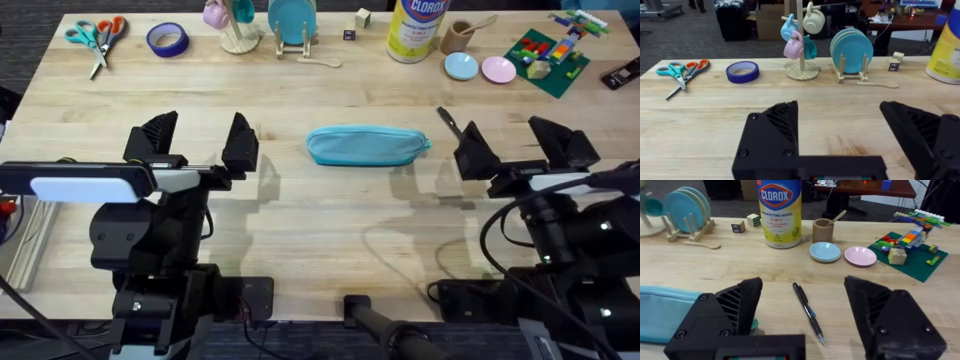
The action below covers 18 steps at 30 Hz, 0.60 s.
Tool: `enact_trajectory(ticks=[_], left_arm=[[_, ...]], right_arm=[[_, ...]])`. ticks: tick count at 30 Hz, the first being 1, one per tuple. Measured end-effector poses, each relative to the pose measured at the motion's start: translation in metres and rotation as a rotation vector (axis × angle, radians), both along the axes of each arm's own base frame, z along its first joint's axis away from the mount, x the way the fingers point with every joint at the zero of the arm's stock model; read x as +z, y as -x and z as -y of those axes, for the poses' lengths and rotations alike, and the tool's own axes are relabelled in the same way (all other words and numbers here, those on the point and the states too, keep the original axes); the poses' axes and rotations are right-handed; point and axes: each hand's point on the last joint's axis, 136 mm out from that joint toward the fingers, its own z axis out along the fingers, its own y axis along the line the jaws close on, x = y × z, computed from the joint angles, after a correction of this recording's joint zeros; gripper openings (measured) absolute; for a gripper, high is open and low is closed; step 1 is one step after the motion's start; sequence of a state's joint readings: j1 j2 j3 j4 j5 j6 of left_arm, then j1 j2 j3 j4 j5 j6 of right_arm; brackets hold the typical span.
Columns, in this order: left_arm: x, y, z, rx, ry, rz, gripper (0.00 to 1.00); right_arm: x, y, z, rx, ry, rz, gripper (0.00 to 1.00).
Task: Unzip the bag, pick up the pens from the table one at a time and place them inside, then zip the bag closed.
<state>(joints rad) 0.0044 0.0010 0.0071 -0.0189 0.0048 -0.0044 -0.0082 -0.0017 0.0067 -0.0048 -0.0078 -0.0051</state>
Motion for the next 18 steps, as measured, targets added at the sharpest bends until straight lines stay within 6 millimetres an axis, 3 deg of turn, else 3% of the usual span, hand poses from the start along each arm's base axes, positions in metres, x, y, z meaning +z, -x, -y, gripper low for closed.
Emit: enact_trajectory(ticks=[18], left_arm=[[0.0052,0.0000,-0.0002,0.001,-0.001,0.021,0.995]], right_arm=[[0.0004,0.0000,0.0006,-0.001,0.012,0.002,0.998]])
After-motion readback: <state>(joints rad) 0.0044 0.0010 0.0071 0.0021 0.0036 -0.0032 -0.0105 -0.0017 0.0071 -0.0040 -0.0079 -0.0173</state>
